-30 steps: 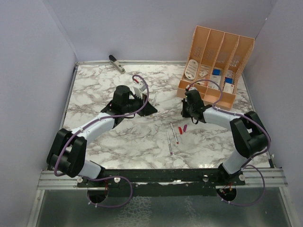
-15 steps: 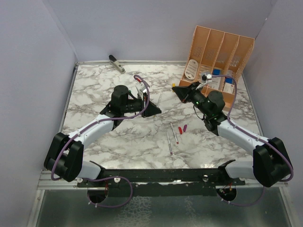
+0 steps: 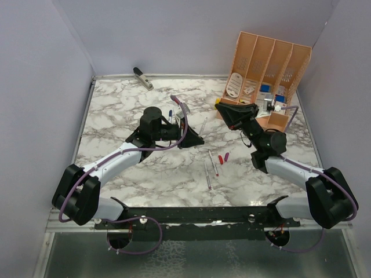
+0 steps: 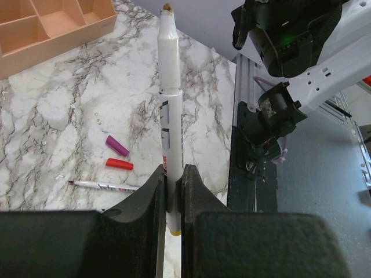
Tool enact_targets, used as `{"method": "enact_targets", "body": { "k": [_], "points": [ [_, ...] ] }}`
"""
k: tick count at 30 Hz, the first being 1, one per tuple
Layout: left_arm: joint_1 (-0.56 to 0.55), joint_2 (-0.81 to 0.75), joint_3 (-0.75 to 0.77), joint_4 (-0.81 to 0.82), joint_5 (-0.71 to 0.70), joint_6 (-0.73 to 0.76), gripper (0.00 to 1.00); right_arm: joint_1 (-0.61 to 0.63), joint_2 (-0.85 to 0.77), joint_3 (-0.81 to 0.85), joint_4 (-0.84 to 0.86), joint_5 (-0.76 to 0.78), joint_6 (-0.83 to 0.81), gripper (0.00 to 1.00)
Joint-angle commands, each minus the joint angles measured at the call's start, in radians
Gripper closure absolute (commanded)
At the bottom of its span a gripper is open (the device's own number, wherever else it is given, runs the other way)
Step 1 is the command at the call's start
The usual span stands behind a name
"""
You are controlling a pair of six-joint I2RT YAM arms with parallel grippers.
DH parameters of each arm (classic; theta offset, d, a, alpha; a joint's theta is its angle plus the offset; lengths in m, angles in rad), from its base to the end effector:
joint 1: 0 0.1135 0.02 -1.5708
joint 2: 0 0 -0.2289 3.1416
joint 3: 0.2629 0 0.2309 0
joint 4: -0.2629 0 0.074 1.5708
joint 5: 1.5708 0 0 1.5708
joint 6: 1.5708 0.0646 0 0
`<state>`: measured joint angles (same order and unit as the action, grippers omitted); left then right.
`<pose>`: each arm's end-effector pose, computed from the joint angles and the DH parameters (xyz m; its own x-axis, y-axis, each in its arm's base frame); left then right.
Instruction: Insert the pens into the pen caps
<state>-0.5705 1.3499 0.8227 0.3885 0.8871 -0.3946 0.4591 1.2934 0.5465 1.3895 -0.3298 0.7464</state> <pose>0.2309 -0.2076 0.2606 -0.4870 0.0240 -0.8731 0.8667 0.1367 -0.4797 0.2326 0.1383 0.3072 -0.0481 0.6928 -0.7195 -0.8432 0.3580 0.4011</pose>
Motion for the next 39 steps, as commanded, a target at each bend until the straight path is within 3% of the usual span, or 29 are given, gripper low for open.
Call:
{"method": "enact_targets", "body": {
  "k": [1, 17, 39],
  "points": [
    [-0.009, -0.031, 0.043, 0.033, 0.017, -0.005, 1.00, 0.004, 0.011, 0.010, 0.112, -0.064, 0.049, 0.99],
    [-0.043, -0.018, 0.094, 0.038, 0.015, -0.018, 1.00, 0.006, 0.080, -0.010, 0.240, -0.093, 0.137, 0.99],
    [-0.043, 0.003, 0.078, 0.041, 0.000, -0.015, 1.00, 0.005, 0.077, -0.014, 0.389, -0.009, 0.189, 0.99]
  ]
}}
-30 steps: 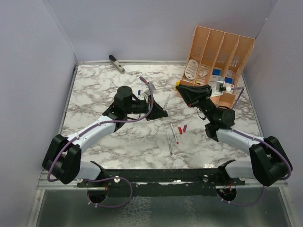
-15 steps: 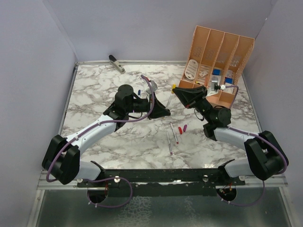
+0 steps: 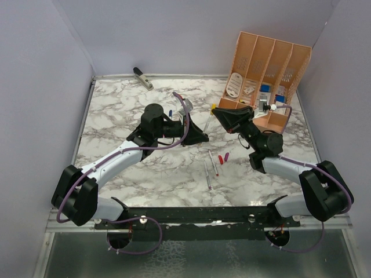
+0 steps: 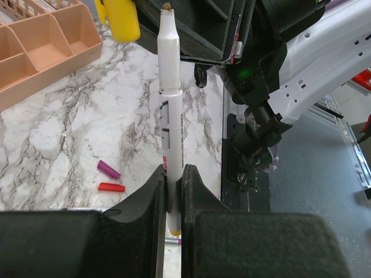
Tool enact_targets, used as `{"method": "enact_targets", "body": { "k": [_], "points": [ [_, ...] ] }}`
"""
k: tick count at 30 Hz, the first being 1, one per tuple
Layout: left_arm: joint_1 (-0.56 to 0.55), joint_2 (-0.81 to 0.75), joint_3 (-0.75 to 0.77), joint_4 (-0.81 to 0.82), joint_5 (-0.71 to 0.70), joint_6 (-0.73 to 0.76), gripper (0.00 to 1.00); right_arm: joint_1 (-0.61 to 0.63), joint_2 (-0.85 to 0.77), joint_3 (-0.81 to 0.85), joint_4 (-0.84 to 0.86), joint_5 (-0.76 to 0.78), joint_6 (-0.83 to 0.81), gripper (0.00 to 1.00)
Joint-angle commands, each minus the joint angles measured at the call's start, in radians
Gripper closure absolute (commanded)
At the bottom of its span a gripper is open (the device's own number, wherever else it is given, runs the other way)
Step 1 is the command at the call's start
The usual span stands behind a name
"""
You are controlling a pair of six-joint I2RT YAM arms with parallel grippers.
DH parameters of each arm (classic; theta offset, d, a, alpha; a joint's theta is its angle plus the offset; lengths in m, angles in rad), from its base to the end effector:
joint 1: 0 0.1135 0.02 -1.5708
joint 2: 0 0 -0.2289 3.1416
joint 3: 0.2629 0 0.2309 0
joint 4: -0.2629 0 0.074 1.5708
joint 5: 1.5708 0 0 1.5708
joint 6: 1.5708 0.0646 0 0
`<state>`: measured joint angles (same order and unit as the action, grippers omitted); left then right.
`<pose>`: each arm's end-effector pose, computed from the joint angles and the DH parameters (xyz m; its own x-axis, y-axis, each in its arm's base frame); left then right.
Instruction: Insert the pens into the pen caps
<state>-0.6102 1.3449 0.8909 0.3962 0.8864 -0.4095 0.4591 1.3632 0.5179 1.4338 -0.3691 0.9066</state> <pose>0.2254 -0.2187 0.2861 -0.4401 0.0006 -0.8980 0.8950 0.0818 -0.4385 0.2383 0.1438 0.2850 -0.2305 0.7053 -0.6704 -0.8124 0.2397 0.5315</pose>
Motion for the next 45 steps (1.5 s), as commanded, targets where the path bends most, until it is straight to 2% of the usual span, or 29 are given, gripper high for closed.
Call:
{"method": "enact_targets", "body": {
  "k": [1, 11, 30, 45],
  "points": [
    [-0.004, 0.009, 0.010, 0.033, 0.001, -0.001, 1.00, 0.006, 0.008, 0.023, 0.345, 0.030, 0.030, 0.99],
    [-0.004, 0.021, 0.015, 0.033, -0.013, -0.003, 1.00, 0.006, -0.010, 0.065, 0.344, 0.025, 0.048, 0.99],
    [-0.003, 0.037, 0.036, 0.033, -0.050, -0.010, 1.00, 0.009, -0.015, 0.030, 0.317, -0.026, 0.050, 0.99],
    [-0.003, 0.018, 0.026, 0.034, -0.024, -0.002, 1.00, 0.015, -0.015, 0.017, 0.329, -0.018, 0.002, 0.99]
  ]
}}
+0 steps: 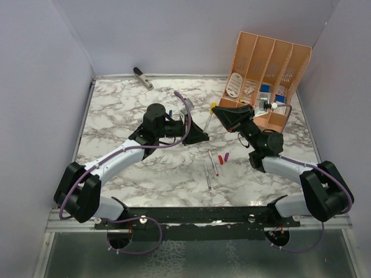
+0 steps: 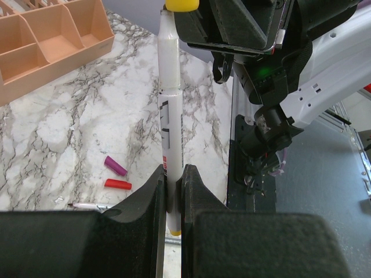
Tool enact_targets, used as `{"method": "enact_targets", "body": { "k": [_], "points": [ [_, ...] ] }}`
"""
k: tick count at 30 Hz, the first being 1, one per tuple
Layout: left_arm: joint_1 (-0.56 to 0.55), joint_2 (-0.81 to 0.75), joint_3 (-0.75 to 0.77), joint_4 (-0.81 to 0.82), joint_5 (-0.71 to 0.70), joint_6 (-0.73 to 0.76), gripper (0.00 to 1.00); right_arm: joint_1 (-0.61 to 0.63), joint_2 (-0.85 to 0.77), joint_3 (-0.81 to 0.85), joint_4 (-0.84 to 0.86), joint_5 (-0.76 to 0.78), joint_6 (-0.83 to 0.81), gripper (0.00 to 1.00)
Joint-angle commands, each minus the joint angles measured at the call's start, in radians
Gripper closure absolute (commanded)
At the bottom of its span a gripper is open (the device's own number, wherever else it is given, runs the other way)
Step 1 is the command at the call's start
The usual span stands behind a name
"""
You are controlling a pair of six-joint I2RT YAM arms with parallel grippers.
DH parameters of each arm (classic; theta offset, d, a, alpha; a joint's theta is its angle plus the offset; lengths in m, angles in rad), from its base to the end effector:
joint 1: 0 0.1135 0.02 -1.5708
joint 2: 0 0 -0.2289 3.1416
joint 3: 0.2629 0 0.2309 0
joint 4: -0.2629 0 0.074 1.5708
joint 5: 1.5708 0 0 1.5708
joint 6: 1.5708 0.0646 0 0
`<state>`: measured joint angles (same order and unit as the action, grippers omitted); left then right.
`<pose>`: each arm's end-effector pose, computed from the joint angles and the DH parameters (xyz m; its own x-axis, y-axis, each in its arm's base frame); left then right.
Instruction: Insert the pens into the pen caps
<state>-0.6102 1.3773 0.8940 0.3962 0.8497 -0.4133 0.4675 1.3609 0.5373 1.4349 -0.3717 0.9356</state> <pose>0.2324 -0.2217 0.2775 -0.4635 0.0006 -0.8861 0.8794 0.1229 -0.4599 0.2374 0.1461 0.2916 -0.2477 0.7151 -0.6537 -0.8191 0.2058 0.5355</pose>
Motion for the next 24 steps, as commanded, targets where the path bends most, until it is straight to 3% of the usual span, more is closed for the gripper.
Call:
{"method": "enact_targets", "body": {
  "k": [1, 11, 24],
  "points": [
    [-0.004, -0.014, 0.019, 0.035, 0.013, 0.002, 1.00, 0.007, -0.011, 0.003, 0.328, -0.015, -0.031, 0.99],
    [-0.003, -0.043, -0.005, 0.035, 0.011, 0.001, 1.00, 0.006, -0.043, 0.058, 0.274, -0.009, -0.097, 0.99],
    [-0.003, -0.047, 0.010, 0.035, -0.004, 0.001, 1.00, 0.007, -0.079, 0.011, 0.211, -0.010, -0.120, 0.99]
  ]
}}
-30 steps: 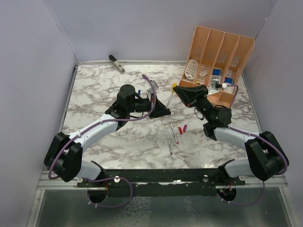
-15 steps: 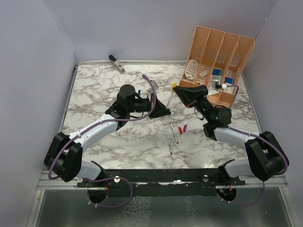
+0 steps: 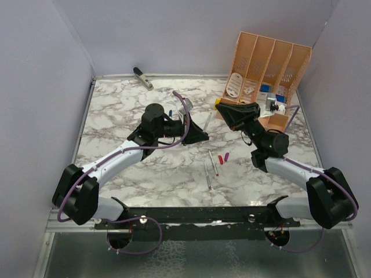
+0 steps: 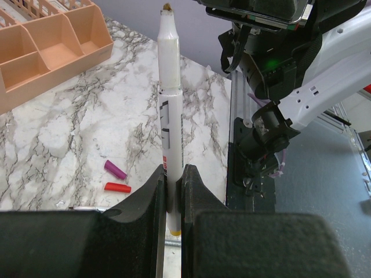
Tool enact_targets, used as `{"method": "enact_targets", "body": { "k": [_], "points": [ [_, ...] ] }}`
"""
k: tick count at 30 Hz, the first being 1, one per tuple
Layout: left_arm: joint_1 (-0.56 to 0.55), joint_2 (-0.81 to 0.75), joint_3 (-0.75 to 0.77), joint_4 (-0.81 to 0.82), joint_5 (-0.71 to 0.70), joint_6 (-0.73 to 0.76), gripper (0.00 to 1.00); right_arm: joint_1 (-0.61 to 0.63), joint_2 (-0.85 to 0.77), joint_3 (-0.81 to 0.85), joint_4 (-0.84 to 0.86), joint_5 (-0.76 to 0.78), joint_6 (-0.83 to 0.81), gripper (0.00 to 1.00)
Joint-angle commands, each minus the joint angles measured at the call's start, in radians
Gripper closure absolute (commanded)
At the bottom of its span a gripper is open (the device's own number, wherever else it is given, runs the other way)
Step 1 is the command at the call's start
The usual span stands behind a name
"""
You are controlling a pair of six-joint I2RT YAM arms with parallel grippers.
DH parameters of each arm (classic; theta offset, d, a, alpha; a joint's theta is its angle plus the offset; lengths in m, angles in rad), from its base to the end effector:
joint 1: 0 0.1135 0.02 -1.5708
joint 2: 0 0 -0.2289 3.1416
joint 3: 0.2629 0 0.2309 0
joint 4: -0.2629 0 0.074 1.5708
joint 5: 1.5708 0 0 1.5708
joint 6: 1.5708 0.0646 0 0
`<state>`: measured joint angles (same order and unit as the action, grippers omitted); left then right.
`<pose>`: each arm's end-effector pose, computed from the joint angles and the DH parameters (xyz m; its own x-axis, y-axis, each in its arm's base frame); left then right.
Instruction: Insert the pens into the pen caps
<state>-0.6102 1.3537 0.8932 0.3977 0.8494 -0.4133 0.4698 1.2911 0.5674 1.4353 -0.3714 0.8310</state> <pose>0.2292 -0.2194 0.2844 -0.4458 -0.0120 -0.8951 0.8884 0.1168 -0.4440 0.2259 0.1410 0.3185 -0.1000 0.7211 -0.6856 -0.8797 0.2579 0.3996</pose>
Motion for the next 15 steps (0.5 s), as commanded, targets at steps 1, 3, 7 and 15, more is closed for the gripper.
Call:
{"method": "enact_targets", "body": {
  "k": [1, 3, 7, 15],
  "points": [
    [-0.003, -0.022, 0.013, 0.034, -0.003, 0.001, 1.00, 0.004, -0.006, -0.020, 0.214, -0.014, -0.010, 0.99],
    [-0.004, -0.022, 0.018, 0.033, 0.001, 0.000, 1.00, 0.004, 0.008, -0.024, 0.228, -0.017, -0.003, 0.99],
    [-0.003, -0.018, 0.023, 0.033, 0.020, 0.002, 1.00, 0.004, 0.035, -0.022, 0.251, -0.018, 0.009, 0.99],
    [-0.003, -0.018, 0.026, 0.033, 0.027, 0.004, 1.00, 0.005, 0.062, -0.015, 0.278, -0.011, 0.014, 0.99]
  ]
}}
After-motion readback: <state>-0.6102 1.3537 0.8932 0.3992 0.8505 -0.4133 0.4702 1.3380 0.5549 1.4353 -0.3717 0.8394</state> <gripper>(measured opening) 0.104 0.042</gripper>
